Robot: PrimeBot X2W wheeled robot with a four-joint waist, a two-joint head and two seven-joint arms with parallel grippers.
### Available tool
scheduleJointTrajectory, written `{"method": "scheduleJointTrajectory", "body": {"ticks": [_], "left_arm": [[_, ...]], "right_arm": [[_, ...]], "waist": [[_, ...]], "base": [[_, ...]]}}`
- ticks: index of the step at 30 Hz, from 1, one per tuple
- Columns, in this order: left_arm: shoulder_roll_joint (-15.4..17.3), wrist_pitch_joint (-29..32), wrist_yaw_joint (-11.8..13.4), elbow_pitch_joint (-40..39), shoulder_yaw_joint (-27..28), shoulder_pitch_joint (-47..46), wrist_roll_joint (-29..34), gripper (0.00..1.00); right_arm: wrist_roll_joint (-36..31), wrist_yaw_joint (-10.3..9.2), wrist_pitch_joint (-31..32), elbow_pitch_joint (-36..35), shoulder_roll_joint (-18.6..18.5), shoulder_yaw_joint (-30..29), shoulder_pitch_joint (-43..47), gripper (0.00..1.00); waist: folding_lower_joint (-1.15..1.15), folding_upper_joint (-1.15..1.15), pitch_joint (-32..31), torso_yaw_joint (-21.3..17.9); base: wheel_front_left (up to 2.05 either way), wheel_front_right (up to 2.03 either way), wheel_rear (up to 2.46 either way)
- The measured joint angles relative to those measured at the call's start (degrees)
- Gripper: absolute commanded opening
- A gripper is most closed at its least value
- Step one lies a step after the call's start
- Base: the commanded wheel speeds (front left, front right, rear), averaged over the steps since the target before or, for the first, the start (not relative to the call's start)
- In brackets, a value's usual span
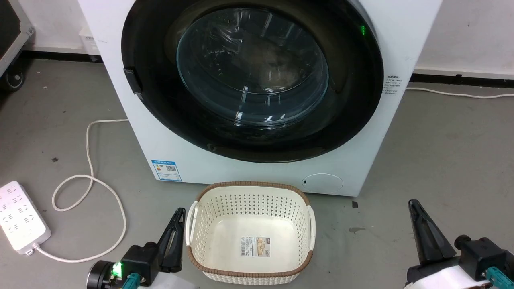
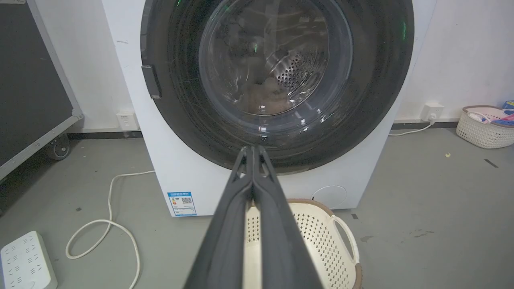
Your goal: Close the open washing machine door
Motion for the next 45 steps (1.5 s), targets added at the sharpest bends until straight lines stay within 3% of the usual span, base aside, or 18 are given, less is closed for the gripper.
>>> {"method": "scheduleJointTrajectory", "body": {"ticks": [45], "left_arm": [[-0.5,5.4,1.3,-2.1,2.5,-0.1,1.4,0.00]], "right_arm": [[-1.2,0.00,5.4,-0.9,0.1,0.9,-0.3,0.00]], "waist": [[0.00,0.00,-0.5,0.3]], "base": [[0.00,0.00,0.00]]}}
